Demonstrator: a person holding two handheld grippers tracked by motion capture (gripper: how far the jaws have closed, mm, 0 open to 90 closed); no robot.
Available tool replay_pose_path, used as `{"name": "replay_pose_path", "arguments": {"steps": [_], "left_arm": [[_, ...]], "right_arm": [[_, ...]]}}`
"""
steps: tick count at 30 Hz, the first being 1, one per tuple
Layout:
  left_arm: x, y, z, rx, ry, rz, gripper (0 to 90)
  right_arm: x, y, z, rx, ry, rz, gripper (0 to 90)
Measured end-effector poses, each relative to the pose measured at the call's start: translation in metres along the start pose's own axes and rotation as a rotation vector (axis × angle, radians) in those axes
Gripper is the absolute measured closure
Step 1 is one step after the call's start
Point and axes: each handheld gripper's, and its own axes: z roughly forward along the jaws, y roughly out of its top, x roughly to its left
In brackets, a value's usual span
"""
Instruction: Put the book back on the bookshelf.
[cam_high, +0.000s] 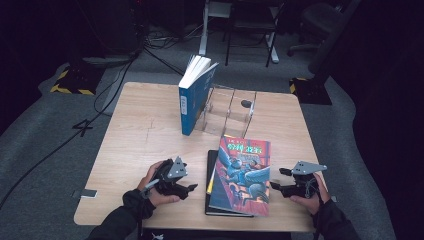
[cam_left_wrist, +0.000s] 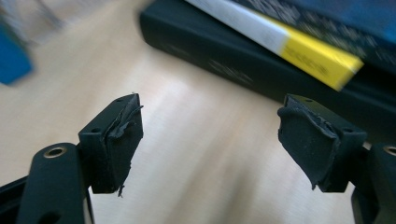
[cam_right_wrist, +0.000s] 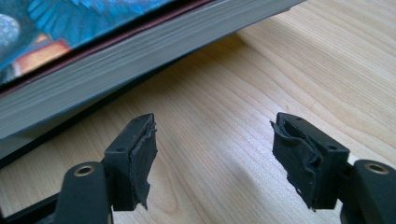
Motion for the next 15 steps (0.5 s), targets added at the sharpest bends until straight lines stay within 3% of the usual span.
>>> {"name": "replay_pose_path", "arguments": {"steps": [5,15], "left_arm": [[-0.016,-0.006,0.006,0.039,-0.039,0.025,22.1],[-0.021,-0.011,0.012,0.04,-0.082,0.035,22.1]], "right_arm": [[0.003,0.002,-0.005,-0.005,0.0,-0.004,30.6],[0.014,0.017,-0.027,-0.057,0.005,0.01,29.7]]}}
